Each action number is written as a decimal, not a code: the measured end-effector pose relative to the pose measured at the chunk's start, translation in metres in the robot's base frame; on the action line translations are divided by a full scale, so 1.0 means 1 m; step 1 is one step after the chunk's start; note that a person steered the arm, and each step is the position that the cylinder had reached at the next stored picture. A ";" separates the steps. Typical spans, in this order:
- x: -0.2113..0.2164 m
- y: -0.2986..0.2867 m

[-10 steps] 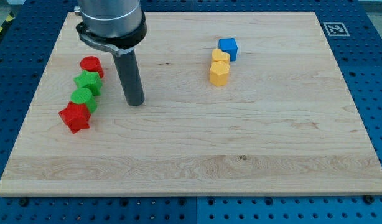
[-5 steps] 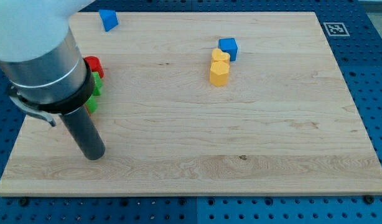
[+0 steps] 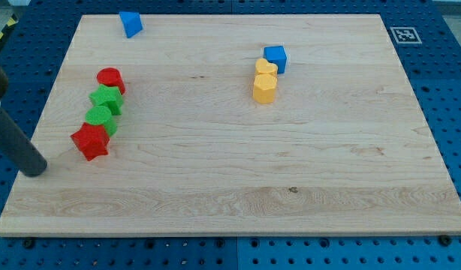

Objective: Point at the red star

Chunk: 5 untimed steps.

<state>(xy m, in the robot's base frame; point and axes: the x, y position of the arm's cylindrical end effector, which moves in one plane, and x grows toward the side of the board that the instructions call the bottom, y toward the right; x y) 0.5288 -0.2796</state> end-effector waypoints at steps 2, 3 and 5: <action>-0.057 0.005; -0.058 0.035; -0.057 0.061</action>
